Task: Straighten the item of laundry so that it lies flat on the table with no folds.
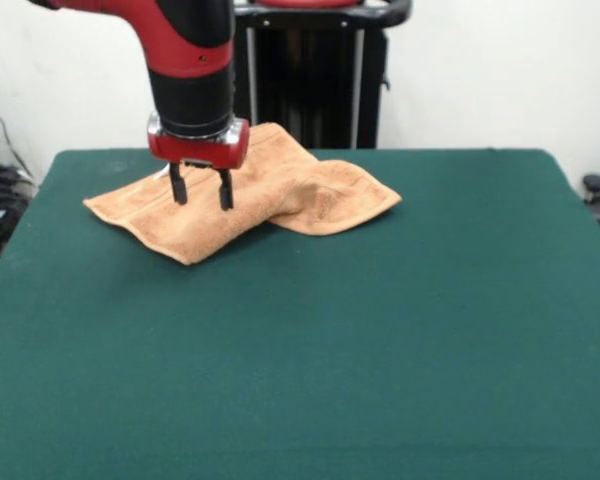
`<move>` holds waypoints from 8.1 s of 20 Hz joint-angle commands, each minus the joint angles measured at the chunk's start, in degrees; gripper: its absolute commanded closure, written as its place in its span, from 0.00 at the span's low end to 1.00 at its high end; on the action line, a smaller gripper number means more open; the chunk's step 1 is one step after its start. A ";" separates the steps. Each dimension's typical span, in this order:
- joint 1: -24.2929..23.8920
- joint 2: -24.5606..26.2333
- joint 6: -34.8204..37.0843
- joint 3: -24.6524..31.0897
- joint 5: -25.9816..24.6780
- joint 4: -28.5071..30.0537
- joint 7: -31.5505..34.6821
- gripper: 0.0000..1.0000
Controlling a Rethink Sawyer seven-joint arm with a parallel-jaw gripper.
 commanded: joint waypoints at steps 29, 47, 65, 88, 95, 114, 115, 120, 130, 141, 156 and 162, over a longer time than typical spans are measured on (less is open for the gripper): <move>-0.09 2.30 7.57 7.06 -2.07 -8.67 -7.05 0.00; -0.23 -0.93 6.05 7.31 -2.29 -2.00 -3.88 0.00; -1.80 -5.16 -3.08 6.85 -3.98 10.35 0.02 0.00; 0.17 2.06 -15.37 2.92 -7.89 16.44 7.16 0.00; 0.80 3.59 -16.72 2.88 -7.40 15.66 6.85 0.00; 2.33 3.16 -13.27 3.40 -5.09 13.08 6.25 0.00; 2.03 1.99 -12.34 3.58 -4.85 13.80 5.98 0.00; 1.22 -1.40 -9.65 4.48 -3.79 15.75 5.30 0.00; 0.43 -5.79 -3.07 5.52 -2.41 13.90 2.81 0.00; 4.76 -2.05 -4.73 4.78 -0.77 10.67 7.76 0.00; 8.78 2.84 -9.26 2.47 1.11 7.76 10.01 0.00; 9.02 2.74 -8.33 2.64 2.24 7.10 9.81 0.00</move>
